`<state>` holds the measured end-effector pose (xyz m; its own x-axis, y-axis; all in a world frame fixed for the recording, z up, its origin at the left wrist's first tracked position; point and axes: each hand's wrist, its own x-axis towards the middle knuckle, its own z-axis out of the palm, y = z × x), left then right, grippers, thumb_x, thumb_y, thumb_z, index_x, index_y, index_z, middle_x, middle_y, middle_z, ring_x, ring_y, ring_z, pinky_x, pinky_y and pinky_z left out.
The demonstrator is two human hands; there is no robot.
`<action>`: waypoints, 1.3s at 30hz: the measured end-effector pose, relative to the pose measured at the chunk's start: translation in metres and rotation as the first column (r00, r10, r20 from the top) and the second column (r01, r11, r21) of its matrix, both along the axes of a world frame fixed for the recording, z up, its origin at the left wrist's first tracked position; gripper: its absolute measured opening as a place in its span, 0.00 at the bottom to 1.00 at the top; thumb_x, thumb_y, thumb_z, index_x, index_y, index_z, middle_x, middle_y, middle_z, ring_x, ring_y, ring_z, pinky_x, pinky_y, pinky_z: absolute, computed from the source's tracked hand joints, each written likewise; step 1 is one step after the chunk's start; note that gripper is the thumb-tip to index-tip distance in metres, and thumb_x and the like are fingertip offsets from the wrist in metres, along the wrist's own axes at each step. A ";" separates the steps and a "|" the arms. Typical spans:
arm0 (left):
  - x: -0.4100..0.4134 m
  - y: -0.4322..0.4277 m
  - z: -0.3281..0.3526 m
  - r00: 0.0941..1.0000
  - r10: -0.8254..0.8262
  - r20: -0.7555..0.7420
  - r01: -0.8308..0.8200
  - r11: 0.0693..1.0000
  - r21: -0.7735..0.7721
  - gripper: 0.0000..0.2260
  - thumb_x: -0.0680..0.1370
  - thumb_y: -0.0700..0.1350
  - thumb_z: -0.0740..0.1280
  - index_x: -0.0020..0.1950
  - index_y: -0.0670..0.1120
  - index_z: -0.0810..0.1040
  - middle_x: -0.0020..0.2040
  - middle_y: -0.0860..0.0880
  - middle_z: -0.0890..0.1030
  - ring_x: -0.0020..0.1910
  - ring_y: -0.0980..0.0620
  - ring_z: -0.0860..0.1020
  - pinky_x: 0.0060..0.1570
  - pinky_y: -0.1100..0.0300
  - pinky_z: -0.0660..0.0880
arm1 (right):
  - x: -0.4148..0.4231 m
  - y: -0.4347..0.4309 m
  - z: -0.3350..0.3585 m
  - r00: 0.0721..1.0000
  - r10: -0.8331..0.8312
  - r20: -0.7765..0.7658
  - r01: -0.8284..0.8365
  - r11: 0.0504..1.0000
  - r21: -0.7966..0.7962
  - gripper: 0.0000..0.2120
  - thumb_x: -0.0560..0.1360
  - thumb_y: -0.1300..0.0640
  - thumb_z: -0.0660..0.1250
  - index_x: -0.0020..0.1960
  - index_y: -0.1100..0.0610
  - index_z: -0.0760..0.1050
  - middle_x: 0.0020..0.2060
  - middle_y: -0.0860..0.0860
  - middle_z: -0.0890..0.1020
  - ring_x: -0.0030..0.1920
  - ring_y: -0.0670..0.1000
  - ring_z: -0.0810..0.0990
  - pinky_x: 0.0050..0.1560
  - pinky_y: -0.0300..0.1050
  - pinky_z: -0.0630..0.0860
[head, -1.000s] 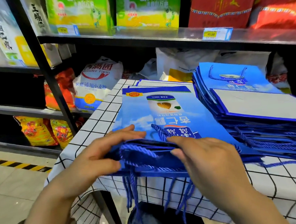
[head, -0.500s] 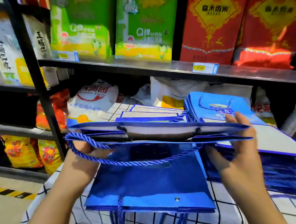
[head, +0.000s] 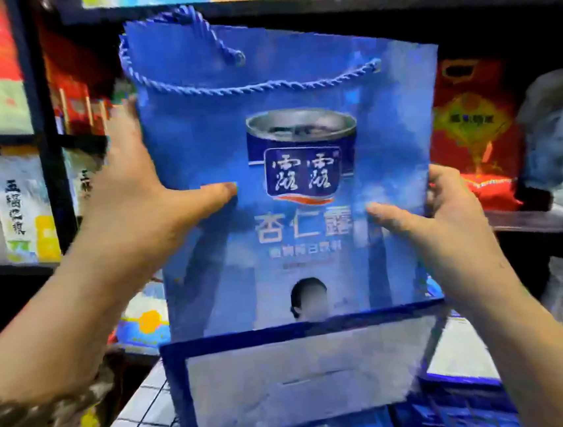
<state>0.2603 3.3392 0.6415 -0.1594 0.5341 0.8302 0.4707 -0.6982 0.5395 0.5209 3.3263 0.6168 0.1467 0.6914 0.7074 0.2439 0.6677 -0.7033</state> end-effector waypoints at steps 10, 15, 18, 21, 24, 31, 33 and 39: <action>0.165 0.127 -0.025 0.887 -0.430 0.171 0.461 0.797 -0.391 0.30 0.63 0.37 0.77 0.60 0.41 0.68 0.58 0.47 0.77 0.51 0.53 0.78 0.51 0.60 0.77 | 0.143 0.060 0.032 0.716 -0.088 0.693 0.529 0.715 -0.456 0.33 0.51 0.36 0.77 0.36 0.64 0.74 0.31 0.54 0.73 0.32 0.51 0.69 0.32 0.43 0.62; 0.229 0.199 -0.110 0.909 -0.408 0.085 0.346 0.626 -0.699 0.37 0.49 0.52 0.75 0.57 0.42 0.76 0.56 0.45 0.81 0.54 0.48 0.79 0.55 0.50 0.76 | 0.196 0.115 -0.038 0.598 0.006 0.801 0.712 0.454 -0.535 0.19 0.65 0.45 0.74 0.34 0.56 0.68 0.30 0.49 0.72 0.29 0.47 0.69 0.27 0.40 0.61; 0.241 0.206 -0.137 0.934 -0.309 -0.178 0.075 0.657 -0.750 0.27 0.62 0.53 0.77 0.57 0.42 0.78 0.56 0.47 0.81 0.54 0.47 0.79 0.53 0.58 0.75 | 0.212 0.140 -0.076 0.564 0.059 0.823 0.740 0.407 -0.536 0.21 0.66 0.44 0.74 0.32 0.56 0.67 0.28 0.49 0.71 0.27 0.46 0.67 0.25 0.39 0.60; 0.242 0.201 -0.152 0.867 -0.193 -0.460 -0.204 0.704 -0.680 0.25 0.68 0.59 0.71 0.57 0.43 0.75 0.58 0.45 0.79 0.56 0.45 0.77 0.49 0.57 0.73 | 0.214 0.152 -0.101 0.527 0.065 0.847 0.758 0.414 -0.504 0.22 0.64 0.41 0.74 0.42 0.59 0.72 0.39 0.52 0.73 0.33 0.48 0.70 0.28 0.39 0.61; 0.240 0.191 -0.164 0.705 -0.154 -0.693 -0.450 0.658 -0.604 0.30 0.70 0.65 0.65 0.60 0.43 0.70 0.60 0.44 0.74 0.57 0.45 0.75 0.51 0.55 0.71 | 0.212 0.157 -0.118 0.430 0.074 0.900 0.795 0.440 -0.417 0.27 0.66 0.41 0.72 0.54 0.60 0.75 0.45 0.54 0.76 0.42 0.51 0.71 0.36 0.41 0.65; 0.248 0.175 -0.118 0.815 -0.188 -0.547 -0.189 0.807 -0.559 0.23 0.79 0.52 0.59 0.70 0.43 0.62 0.70 0.42 0.61 0.67 0.39 0.64 0.64 0.49 0.64 | 0.196 0.145 -0.078 0.208 -0.080 0.975 0.727 0.679 -0.099 0.26 0.75 0.42 0.61 0.68 0.55 0.67 0.64 0.56 0.71 0.63 0.57 0.71 0.60 0.50 0.69; 0.261 0.154 -0.114 0.764 -0.381 -0.520 -0.026 0.788 -0.615 0.19 0.80 0.48 0.56 0.71 0.47 0.63 0.69 0.42 0.65 0.67 0.40 0.63 0.65 0.48 0.63 | 0.187 0.139 -0.075 0.268 -0.023 0.963 0.641 0.750 -0.160 0.24 0.78 0.45 0.55 0.69 0.58 0.65 0.68 0.57 0.69 0.66 0.57 0.68 0.65 0.49 0.66; 0.278 0.125 -0.180 0.402 -0.562 -0.723 -0.269 0.683 -0.680 0.27 0.78 0.59 0.46 0.74 0.47 0.54 0.75 0.44 0.53 0.74 0.43 0.51 0.70 0.43 0.51 | 0.184 0.135 -0.151 0.091 0.435 0.896 0.588 0.703 -0.401 0.22 0.76 0.52 0.42 0.42 0.57 0.73 0.39 0.57 0.77 0.36 0.58 0.83 0.37 0.50 0.74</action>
<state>0.5383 3.4644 0.4615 0.5191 0.8423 -0.1451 0.8490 -0.4887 0.2009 0.7051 3.4615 0.4661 -0.1488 0.9481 -0.2811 0.9800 0.1793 0.0859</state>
